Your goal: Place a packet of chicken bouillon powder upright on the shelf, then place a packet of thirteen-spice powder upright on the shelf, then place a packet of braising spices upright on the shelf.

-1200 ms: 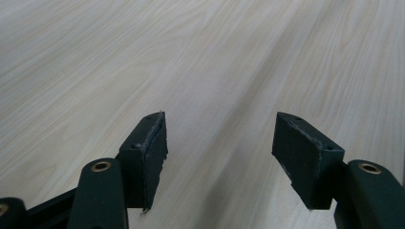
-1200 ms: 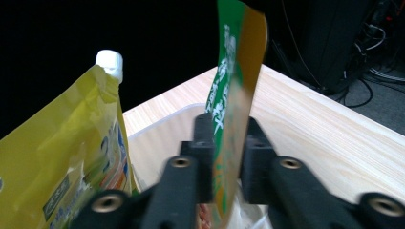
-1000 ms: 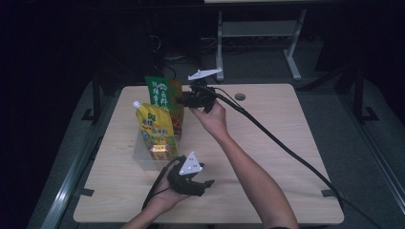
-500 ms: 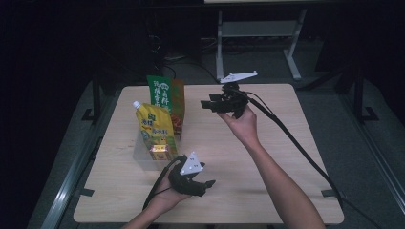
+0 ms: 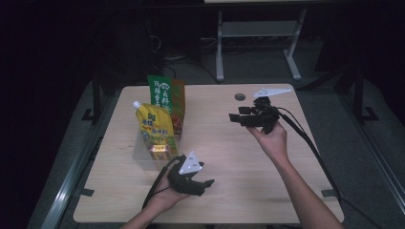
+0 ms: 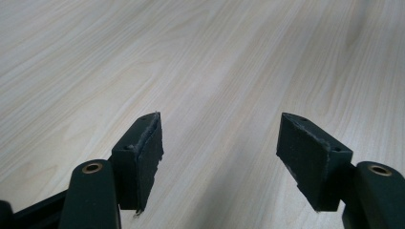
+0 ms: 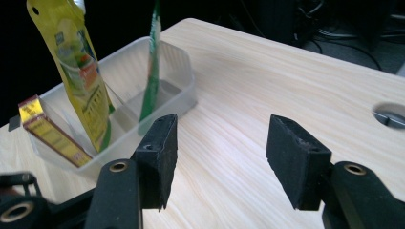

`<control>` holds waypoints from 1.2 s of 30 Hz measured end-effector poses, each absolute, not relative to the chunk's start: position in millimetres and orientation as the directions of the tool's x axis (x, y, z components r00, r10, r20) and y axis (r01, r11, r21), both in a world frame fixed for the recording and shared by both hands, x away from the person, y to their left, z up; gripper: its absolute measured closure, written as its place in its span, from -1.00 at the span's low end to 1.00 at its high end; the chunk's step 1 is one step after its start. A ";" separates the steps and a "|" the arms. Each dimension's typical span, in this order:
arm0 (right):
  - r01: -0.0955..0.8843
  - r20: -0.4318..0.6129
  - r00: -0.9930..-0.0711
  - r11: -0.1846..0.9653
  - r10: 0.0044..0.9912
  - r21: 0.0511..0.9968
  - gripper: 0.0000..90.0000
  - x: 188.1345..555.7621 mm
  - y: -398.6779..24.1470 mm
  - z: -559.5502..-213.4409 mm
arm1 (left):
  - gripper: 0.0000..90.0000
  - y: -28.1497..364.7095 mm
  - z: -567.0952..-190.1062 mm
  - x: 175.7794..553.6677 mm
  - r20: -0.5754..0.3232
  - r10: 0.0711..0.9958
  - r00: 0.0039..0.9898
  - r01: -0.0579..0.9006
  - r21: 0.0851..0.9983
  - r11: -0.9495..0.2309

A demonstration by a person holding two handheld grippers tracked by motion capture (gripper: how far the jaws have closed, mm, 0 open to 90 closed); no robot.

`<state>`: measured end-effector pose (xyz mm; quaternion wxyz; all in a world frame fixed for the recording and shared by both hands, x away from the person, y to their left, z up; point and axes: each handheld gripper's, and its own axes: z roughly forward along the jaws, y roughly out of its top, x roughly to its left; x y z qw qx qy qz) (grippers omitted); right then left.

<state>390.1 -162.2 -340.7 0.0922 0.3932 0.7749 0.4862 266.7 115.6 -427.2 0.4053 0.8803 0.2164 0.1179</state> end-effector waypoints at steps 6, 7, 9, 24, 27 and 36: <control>0.549 0.251 -0.637 0.200 0.729 0.812 -0.08 374.7 -190.2 -347.6 | -0.30 116.0 -426.8 265.5 0.027 0.483 0.875 0.292 0.767 -0.571; 0.551 0.250 -0.635 0.202 0.731 0.810 -0.08 373.1 -193.9 -349.1 | -0.30 116.0 -426.7 265.2 0.026 0.485 0.874 0.292 0.771 -0.567; 0.556 0.250 -0.627 0.199 0.738 0.807 -0.08 367.9 -200.5 -351.0 | -0.30 115.9 -426.8 265.6 0.026 0.482 0.876 0.292 0.768 -0.571; 0.576 0.264 -0.600 0.178 0.756 0.798 -0.10 335.6 -230.6 -359.7 | -0.31 113.6 -426.6 263.5 0.042 0.472 0.881 0.277 0.763 -0.584; 0.587 0.275 -0.593 0.172 0.757 0.791 -0.12 330.5 -235.0 -365.5 | -0.33 114.6 -426.7 263.7 0.040 0.476 0.878 0.280 0.765 -0.580; 0.638 0.331 -0.562 0.143 0.758 0.756 -0.15 313.8 -248.0 -393.4 | -0.36 116.7 -427.2 265.1 0.029 0.489 0.872 0.293 0.769 -0.569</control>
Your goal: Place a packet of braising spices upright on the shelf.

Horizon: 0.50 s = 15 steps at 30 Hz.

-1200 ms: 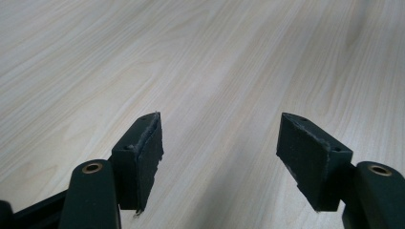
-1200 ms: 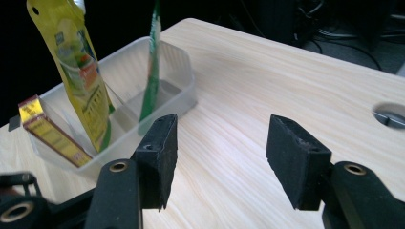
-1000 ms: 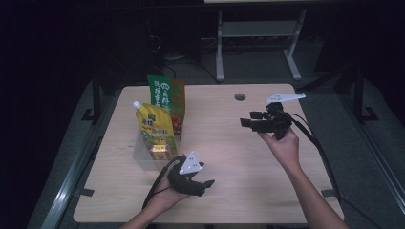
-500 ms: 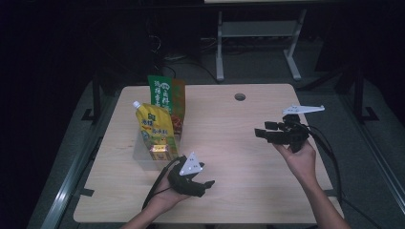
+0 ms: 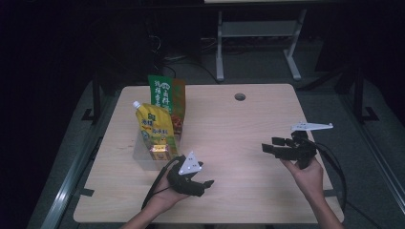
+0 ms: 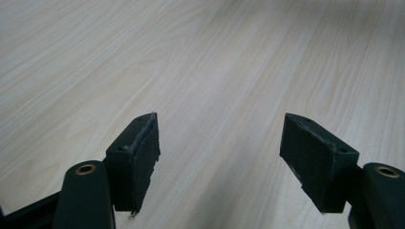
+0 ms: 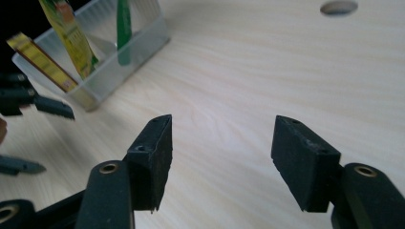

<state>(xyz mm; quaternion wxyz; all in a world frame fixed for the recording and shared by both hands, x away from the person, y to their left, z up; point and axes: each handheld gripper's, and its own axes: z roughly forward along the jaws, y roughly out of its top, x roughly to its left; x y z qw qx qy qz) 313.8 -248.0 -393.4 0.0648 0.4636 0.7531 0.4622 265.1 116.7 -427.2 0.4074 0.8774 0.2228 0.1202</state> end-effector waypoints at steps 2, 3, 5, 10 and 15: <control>0.647 0.347 -0.556 0.131 0.755 0.751 -0.15 310.0 -251.5 -399.1 | -0.36 117.0 -427.1 265.4 0.035 0.486 0.873 0.289 0.766 -0.575; 0.650 0.349 -0.554 0.130 0.756 0.749 -0.16 307.9 -253.0 -401.5 | -0.36 117.1 -427.1 265.4 0.038 0.487 0.873 0.288 0.765 -0.576; 0.653 0.354 -0.549 0.124 0.757 0.747 -0.17 303.7 -255.5 -406.3 | -0.36 117.4 -427.4 265.4 0.037 0.488 0.872 0.289 0.766 -0.575; 0.672 0.379 -0.534 0.107 0.756 0.733 -0.19 293.4 -259.8 -415.8 | -0.37 117.8 -428.4 264.8 0.037 0.491 0.870 0.290 0.766 -0.573; 0.676 0.366 -0.525 0.114 0.768 0.728 -0.25 282.5 -260.0 -422.1 | -0.38 118.1 -429.0 264.5 0.037 0.490 0.871 0.290 0.766 -0.574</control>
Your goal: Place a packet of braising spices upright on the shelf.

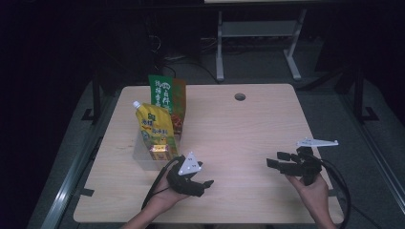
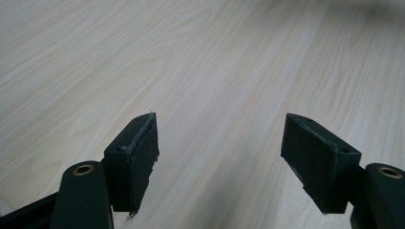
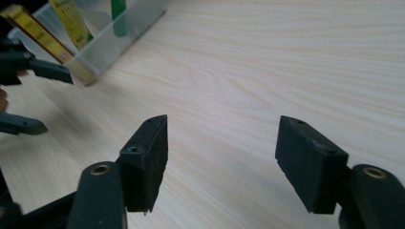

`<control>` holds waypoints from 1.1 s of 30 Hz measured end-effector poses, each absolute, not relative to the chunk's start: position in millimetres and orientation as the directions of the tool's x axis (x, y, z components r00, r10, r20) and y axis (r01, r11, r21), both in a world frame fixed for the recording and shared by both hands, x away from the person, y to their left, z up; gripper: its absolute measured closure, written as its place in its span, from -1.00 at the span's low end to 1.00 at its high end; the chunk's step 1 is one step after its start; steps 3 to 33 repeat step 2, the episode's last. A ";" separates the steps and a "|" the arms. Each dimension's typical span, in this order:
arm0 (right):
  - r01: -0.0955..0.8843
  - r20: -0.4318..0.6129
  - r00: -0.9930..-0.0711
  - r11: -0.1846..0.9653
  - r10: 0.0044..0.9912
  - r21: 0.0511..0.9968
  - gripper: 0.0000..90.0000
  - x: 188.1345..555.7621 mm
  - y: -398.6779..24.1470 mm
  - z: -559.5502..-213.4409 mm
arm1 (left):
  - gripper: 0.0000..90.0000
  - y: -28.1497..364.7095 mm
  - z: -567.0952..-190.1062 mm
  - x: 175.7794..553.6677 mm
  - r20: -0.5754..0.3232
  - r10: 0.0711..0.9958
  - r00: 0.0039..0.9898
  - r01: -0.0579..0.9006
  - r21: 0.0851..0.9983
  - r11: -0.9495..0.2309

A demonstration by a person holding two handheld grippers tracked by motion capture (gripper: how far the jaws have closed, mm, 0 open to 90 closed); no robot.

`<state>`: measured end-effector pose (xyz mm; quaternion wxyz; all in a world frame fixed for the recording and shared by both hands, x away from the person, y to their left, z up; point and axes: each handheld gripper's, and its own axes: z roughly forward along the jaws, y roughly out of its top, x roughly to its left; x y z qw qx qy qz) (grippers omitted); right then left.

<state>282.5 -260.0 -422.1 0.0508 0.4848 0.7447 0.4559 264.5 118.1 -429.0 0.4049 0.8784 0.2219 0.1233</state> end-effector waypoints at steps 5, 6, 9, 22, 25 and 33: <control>0.672 0.361 -0.529 0.118 0.768 0.731 -0.25 280.5 -259.3 -423.2 | -0.38 118.2 -428.8 264.3 0.039 0.489 0.871 0.289 0.765 -0.576; 0.672 0.361 -0.529 0.118 0.768 0.731 -0.25 280.5 -259.3 -423.2 | -0.38 118.2 -428.8 264.3 0.039 0.489 0.871 0.289 0.765 -0.576; 0.672 0.361 -0.529 0.118 0.768 0.731 -0.25 280.5 -259.3 -423.2 | -0.38 118.2 -428.8 264.3 0.039 0.489 0.871 0.289 0.765 -0.576; 0.672 0.361 -0.529 0.118 0.768 0.731 -0.25 280.5 -259.3 -423.2 | -0.38 118.2 -428.8 264.3 0.039 0.489 0.871 0.289 0.765 -0.576; 0.672 0.361 -0.529 0.118 0.768 0.731 -0.25 280.5 -259.3 -423.2 | -0.38 118.2 -428.8 264.3 0.039 0.489 0.871 0.289 0.765 -0.576; 0.672 0.361 -0.529 0.118 0.768 0.731 -0.25 280.5 -259.3 -423.2 | -0.38 118.2 -428.8 264.3 0.039 0.489 0.871 0.289 0.765 -0.576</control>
